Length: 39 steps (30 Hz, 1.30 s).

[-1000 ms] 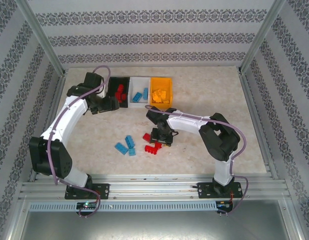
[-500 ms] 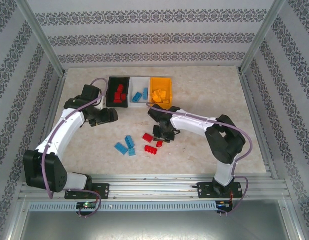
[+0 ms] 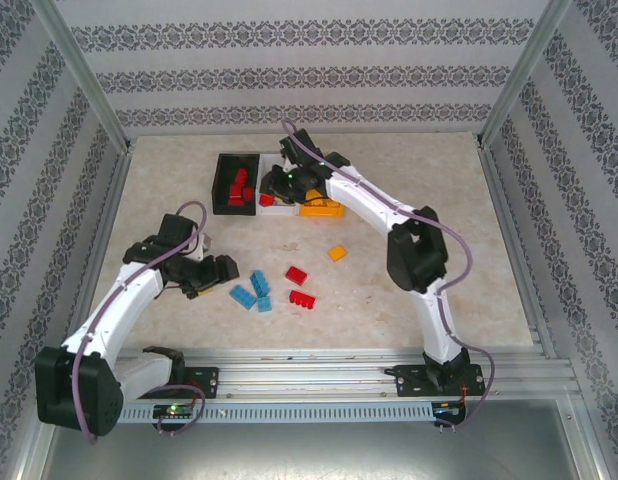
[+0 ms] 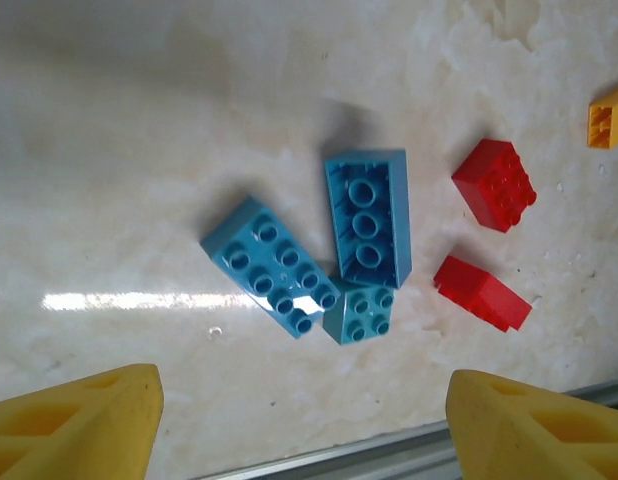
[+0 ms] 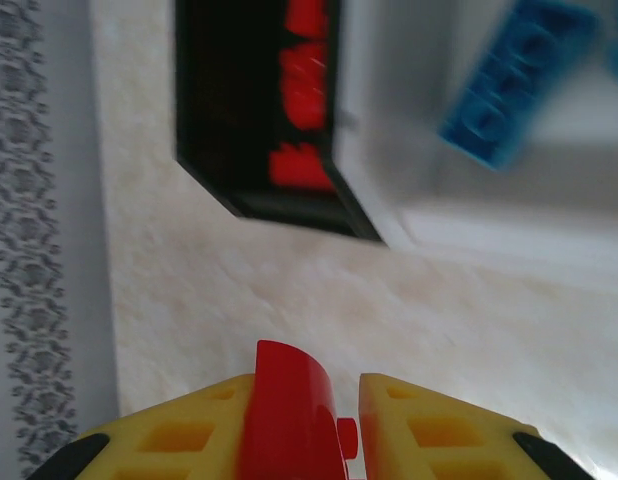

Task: Sort the legos into containers by color

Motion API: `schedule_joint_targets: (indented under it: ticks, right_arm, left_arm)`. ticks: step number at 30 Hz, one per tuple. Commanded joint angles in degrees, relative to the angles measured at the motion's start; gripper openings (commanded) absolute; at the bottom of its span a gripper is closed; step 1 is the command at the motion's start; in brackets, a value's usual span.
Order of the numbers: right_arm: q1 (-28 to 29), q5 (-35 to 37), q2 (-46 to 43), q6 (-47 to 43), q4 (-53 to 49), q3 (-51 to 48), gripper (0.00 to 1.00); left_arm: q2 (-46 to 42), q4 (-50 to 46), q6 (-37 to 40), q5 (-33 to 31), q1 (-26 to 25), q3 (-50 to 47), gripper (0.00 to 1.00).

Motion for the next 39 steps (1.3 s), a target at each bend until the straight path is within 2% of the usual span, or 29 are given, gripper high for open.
schedule_joint_targets:
  ticks: [1, 7, 10, 14, 18, 21, 23, 29, 31, 35, 39]
  right_arm:
    - [-0.22, -3.84, 7.07, 1.05, -0.63, 10.23, 0.31]
    - [-0.52, -4.88, 21.0, 5.32, -0.75, 30.24, 0.35]
    - [-0.72, -4.44, 25.03, 7.71, -0.45, 36.54, 0.52]
    - [-1.14, -4.02, 24.73, 8.3, 0.38, 36.84, 0.54]
    - [-1.32, -4.1, 20.27, 5.67, -1.06, 33.89, 0.54]
    - [-1.25, -3.86, 13.24, 2.36, -1.76, 26.24, 0.55]
    - [-1.34, -2.89, 6.38, 0.0, -2.11, 17.71, 0.56]
    - [-3.63, 2.01, -15.16, -2.3, -2.8, -12.56, 0.57]
    - [-4.53, 3.99, -20.77, -2.89, -6.27, -20.17, 0.58]
    - [-5.33, 9.41, -27.76, -4.75, -18.19, -30.34, 0.59]
    - [-5.66, 12.0, -31.39, -1.58, -19.94, -39.89, 0.61]
  left_arm:
    - [-2.54, 2.03, -4.3, 3.12, 0.35, -1.69, 0.75]
    - [-4.45, -2.23, -3.51, 2.04, 0.37, -1.08, 0.76]
    - [-4.27, -3.95, -2.49, 1.47, 0.41, -0.03, 0.76]
    - [-3.87, -5.2, -1.36, 0.01, 0.39, 1.73, 0.76]
    - [-2.38, -6.03, 0.76, -1.19, 0.35, 4.11, 0.76]
    - [-0.29, -6.24, 2.49, -1.66, 0.03, 6.4, 0.75]
    - [1.31, -5.9, 3.38, -2.62, -1.54, 8.13, 0.75]
    - [8.3, -4.55, 6.22, -8.25, -9.88, 12.78, 0.75]
    - [10.25, -3.14, 6.0, -8.7, -11.84, 13.55, 0.75]
    - [15.36, -1.55, 5.18, -10.74, -15.62, 16.02, 0.76]
    - [17.19, -0.42, 1.59, -10.75, -15.74, 16.35, 0.76]
